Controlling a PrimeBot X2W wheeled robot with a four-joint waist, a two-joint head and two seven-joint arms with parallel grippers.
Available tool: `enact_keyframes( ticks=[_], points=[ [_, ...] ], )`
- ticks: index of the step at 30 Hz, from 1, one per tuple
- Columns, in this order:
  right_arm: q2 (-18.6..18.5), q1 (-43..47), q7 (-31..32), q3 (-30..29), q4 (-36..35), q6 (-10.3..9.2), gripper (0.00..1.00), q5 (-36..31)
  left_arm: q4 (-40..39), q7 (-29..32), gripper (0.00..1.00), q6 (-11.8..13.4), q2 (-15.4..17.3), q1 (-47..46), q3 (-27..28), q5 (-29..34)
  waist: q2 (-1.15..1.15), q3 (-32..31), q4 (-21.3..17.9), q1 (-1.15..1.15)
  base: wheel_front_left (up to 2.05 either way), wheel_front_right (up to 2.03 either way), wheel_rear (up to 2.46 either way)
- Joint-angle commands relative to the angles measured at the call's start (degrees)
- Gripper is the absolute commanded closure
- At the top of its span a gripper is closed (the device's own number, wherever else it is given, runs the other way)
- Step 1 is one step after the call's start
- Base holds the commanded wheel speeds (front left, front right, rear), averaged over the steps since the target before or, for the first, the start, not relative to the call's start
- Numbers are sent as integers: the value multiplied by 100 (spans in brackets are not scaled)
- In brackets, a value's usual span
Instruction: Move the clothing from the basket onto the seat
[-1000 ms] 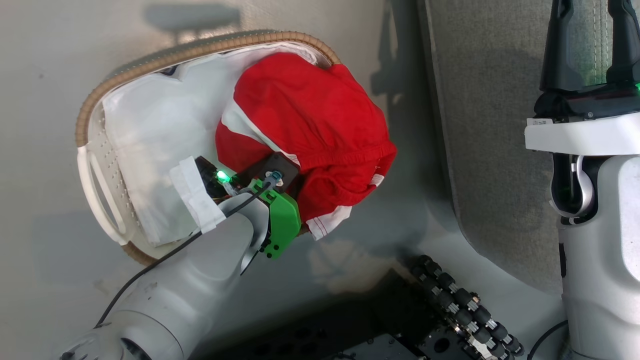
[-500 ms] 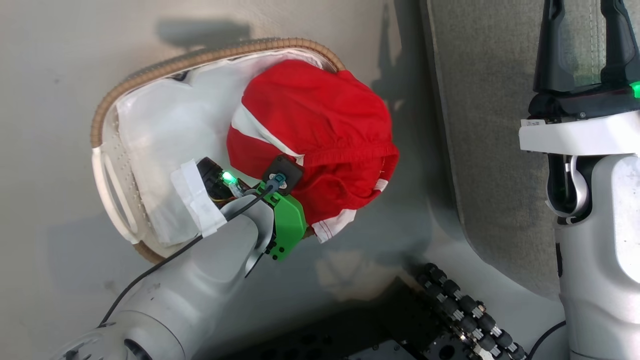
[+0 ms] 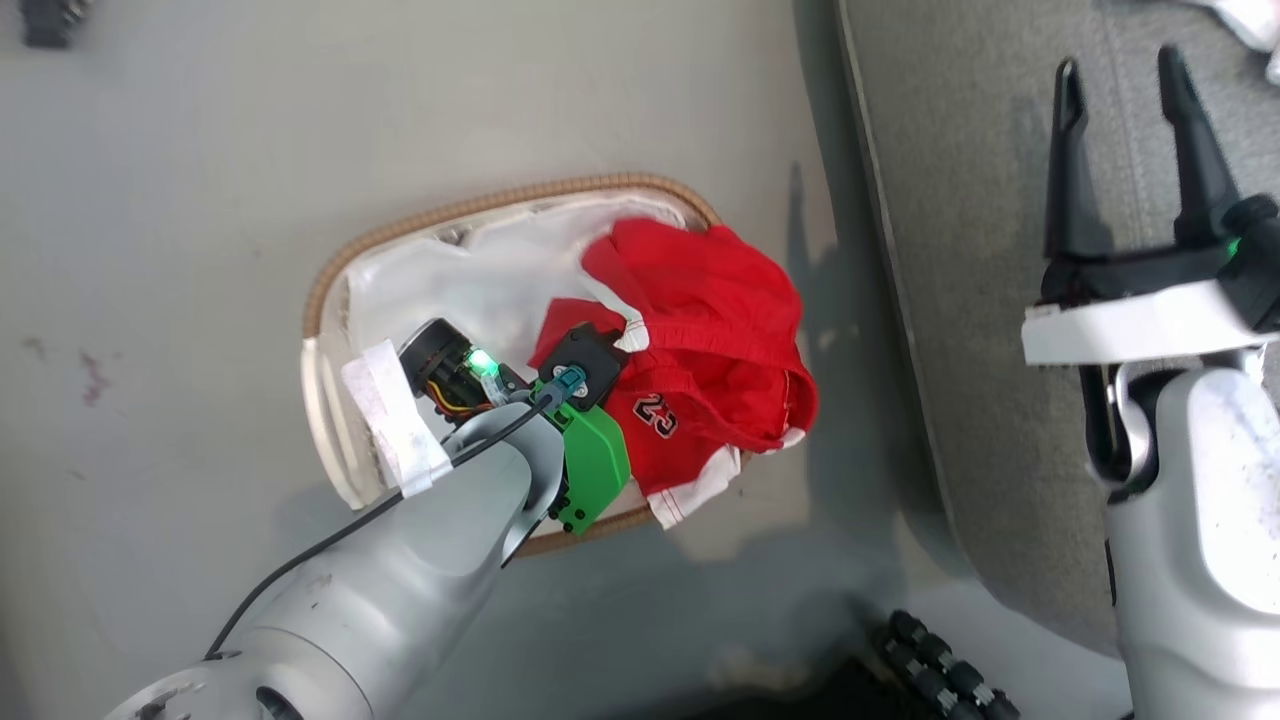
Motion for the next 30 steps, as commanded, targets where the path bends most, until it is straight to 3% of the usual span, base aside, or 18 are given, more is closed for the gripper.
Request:
enact_keyframes(
  ticks=[1,6,18,30],
  points=[
    [-19,198,-28,-26,69,-8,0,-57,-33,-62,100,-33,23,116,19,-5,0,-790,341,0,0,0,0],
    [-19,585,-28,-68,253,-8,0,-238,-142,-99,100,-60,57,113,80,57,0,-1449,507,0,0,0,0],
    [-19,1550,-28,156,765,-8,0,-350,-854,-106,100,-130,507,-236,363,314,0,-3192,672,0,0,0,0],
    [-19,1951,-28,533,964,-8,0,-310,-1093,-81,100,-190,871,-1029,396,384,0,-3956,663,0,0,0,0]
  ],
)
